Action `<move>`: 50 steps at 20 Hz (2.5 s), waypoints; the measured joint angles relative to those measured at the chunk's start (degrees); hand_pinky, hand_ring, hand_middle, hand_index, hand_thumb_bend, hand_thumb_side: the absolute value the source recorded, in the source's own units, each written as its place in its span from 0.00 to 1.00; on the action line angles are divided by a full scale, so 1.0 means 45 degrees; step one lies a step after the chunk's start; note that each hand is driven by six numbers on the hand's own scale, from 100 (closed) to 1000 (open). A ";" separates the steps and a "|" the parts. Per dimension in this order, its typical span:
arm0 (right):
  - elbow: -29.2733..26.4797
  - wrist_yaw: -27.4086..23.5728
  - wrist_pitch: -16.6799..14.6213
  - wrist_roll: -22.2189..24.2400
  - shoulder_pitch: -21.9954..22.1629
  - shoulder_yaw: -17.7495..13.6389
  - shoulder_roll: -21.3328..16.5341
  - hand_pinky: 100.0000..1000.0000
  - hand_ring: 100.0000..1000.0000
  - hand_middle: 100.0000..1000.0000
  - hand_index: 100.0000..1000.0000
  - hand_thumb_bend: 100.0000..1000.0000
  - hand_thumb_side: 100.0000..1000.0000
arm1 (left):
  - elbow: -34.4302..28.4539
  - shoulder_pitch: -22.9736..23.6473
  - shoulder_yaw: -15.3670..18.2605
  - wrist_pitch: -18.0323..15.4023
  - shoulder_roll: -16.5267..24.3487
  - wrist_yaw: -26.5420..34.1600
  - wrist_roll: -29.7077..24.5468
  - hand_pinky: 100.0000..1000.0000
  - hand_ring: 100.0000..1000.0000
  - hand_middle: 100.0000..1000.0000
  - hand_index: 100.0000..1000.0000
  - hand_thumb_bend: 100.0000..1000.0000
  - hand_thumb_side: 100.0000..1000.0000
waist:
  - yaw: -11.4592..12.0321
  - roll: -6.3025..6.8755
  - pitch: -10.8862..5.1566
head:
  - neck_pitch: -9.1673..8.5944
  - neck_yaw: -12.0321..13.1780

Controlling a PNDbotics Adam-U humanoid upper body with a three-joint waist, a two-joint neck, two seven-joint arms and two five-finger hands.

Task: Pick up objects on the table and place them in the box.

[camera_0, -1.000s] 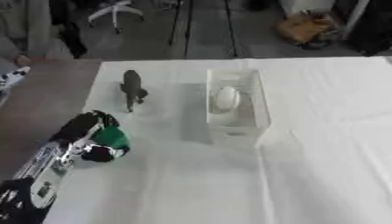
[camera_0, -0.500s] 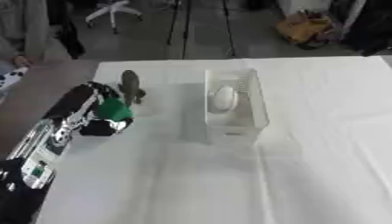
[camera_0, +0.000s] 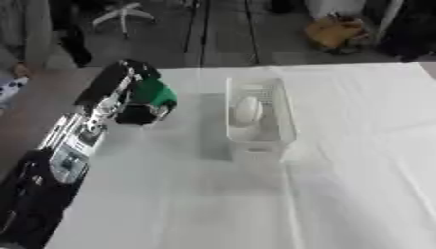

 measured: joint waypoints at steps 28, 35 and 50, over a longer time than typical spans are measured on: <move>-0.0122 -0.0359 -0.0009 0.0238 -0.0347 0.0230 0.0084 0.60 0.71 0.76 0.88 0.00 0.47 | 0.4073 -0.0725 -0.0302 -0.3404 -0.3040 -0.1689 0.2752 0.39 0.48 0.56 0.69 0.66 0.54 | -0.0546 -0.0126 -0.0003 | -0.0221 0.0162; -0.0124 -0.0359 -0.0017 0.0247 -0.0346 0.0230 0.0085 0.60 0.71 0.76 0.88 0.00 0.47 | 0.4169 -0.0704 -0.0205 -0.3411 -0.3040 -0.2284 0.2717 0.62 0.75 0.75 0.76 0.96 0.68 | -0.0531 -0.0126 -0.0004 | -0.0228 0.0174; -0.0125 -0.0358 -0.0022 0.0242 -0.0284 0.0230 0.0086 0.60 0.71 0.76 0.88 0.00 0.48 | 0.3271 -0.0549 0.0109 -0.3211 -0.2852 -0.1069 0.3190 0.61 0.73 0.73 0.76 0.81 0.73 | -0.0443 -0.0126 -0.0004 | -0.0233 0.0197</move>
